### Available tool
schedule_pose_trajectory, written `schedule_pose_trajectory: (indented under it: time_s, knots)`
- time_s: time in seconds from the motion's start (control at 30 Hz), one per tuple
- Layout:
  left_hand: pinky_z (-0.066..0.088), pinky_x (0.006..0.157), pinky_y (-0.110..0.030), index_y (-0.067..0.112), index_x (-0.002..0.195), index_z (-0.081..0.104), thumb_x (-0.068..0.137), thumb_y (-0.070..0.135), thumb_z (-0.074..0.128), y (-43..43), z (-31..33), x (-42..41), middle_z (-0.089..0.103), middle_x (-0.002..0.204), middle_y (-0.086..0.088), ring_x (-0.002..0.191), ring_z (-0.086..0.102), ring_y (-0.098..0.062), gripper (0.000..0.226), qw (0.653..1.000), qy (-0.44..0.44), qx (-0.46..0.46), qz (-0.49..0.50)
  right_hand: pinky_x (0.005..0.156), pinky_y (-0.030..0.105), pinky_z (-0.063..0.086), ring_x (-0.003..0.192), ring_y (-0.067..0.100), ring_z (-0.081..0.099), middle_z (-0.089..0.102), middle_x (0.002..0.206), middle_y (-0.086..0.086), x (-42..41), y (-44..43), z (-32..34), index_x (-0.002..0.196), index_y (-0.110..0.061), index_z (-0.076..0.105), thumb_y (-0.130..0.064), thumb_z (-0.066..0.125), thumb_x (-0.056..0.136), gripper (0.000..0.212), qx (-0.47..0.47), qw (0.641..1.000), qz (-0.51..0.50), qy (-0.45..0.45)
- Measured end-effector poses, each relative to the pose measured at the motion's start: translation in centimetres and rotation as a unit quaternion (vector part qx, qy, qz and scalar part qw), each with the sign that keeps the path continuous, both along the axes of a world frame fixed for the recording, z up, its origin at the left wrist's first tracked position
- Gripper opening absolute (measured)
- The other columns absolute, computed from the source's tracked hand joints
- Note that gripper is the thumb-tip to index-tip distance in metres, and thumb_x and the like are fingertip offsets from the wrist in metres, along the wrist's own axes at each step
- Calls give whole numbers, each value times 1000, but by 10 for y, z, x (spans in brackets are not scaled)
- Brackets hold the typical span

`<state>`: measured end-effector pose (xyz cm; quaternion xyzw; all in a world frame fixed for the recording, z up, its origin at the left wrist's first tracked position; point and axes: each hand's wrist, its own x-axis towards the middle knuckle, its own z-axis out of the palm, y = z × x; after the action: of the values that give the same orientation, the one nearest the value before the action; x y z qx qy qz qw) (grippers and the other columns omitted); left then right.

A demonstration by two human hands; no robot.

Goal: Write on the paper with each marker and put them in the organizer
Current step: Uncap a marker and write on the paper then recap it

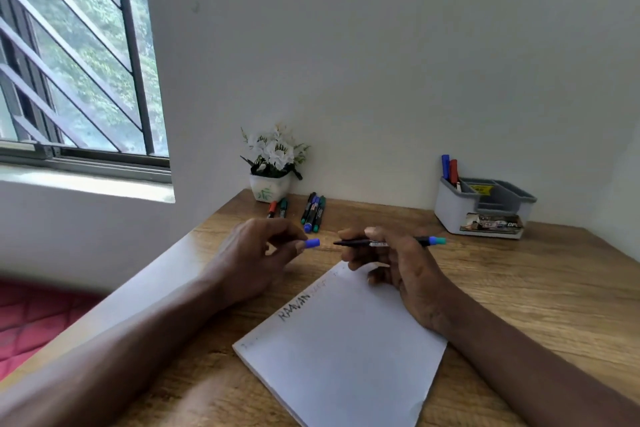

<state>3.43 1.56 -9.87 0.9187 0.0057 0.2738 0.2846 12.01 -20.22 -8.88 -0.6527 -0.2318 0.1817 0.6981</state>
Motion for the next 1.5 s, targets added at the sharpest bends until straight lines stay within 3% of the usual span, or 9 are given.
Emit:
schedule_pose_trajectory:
  time_s: [0.43, 0.5, 0.6, 0.83, 1.0, 1.17, 1.27, 1.37, 1.5]
  knots:
    - [57, 75, -33, 33, 102, 75, 94, 28, 69, -2, -2, 2, 74, 92, 20, 87, 68, -6, 11, 997, 4, -27, -76, 61, 27, 48, 84, 18, 72, 80, 93, 13, -4, -5, 3, 96, -10, 67, -13, 57, 98, 11, -18, 998, 32, -51]
    - [55, 73, -28, 32, 102, 75, 94, 29, 69, -3, -1, 1, 73, 91, 19, 87, 68, -6, 11, 996, 3, -24, -84, 60, 26, 49, 85, 20, 72, 80, 93, 15, -6, -5, 3, 94, -9, 63, -13, 61, 97, 5, -8, 998, 35, -58]
    - [52, 65, -18, 26, 102, 74, 95, 22, 68, -5, 0, -1, 73, 84, 17, 75, 72, -10, 10, 993, -1, -53, -104, 60, 25, 50, 82, 20, 72, 79, 91, 16, -6, -6, 4, 91, -8, 65, -17, 69, 93, 10, 6, 997, 40, -64]
    - [57, 61, -32, 9, 103, 74, 93, 13, 69, -10, 0, -2, 75, 88, -11, 63, 67, -22, 12, 969, -11, -136, -204, 48, 24, 44, 50, 14, 54, 69, 66, 8, -6, -3, 4, 70, -16, 71, -31, 78, 78, 18, 2, 994, 56, -91]
    - [56, 61, -29, -5, 96, 73, 85, 10, 74, -12, 3, -4, 74, 81, -14, 62, 66, -22, 19, 952, -48, -193, -234, 51, 29, 41, 51, 19, 49, 65, 62, 10, -9, 2, 3, 67, -13, 71, -21, 78, 76, 14, 51, 994, 76, -53]
    - [56, 59, -30, -10, 92, 72, 82, 10, 76, -12, 0, -1, 69, 77, -25, 61, 64, -23, 23, 939, -51, -243, -239, 48, 27, 43, 48, 18, 51, 67, 65, 14, -11, 9, 0, 71, -8, 72, -11, 74, 84, 13, 75, 994, 72, -39]
    - [57, 60, -33, -9, 94, 72, 83, 12, 76, -11, 2, 0, 72, 80, -21, 63, 64, -26, 24, 937, -40, -251, -240, 48, 26, 44, 49, 17, 52, 67, 65, 14, -10, 11, 0, 71, -9, 74, -8, 71, 88, 17, 80, 994, 68, -30]
    - [58, 64, -37, 0, 98, 73, 89, 17, 74, -13, 1, 3, 73, 84, -14, 69, 67, -25, 20, 946, -31, -231, -224, 52, 28, 45, 54, 19, 54, 68, 68, 11, -10, 8, 1, 82, -7, 74, -20, 72, 87, 15, 55, 996, 58, -46]
    - [55, 76, -29, 28, 115, 69, 92, 53, 64, -9, -3, 8, 73, 100, 13, 92, 69, -4, 35, 994, -37, -5, -106, 55, 30, 46, 59, 23, 61, 72, 73, 13, 0, 0, 3, 102, -3, 73, -32, 65, 89, 32, 46, 996, -6, -76]
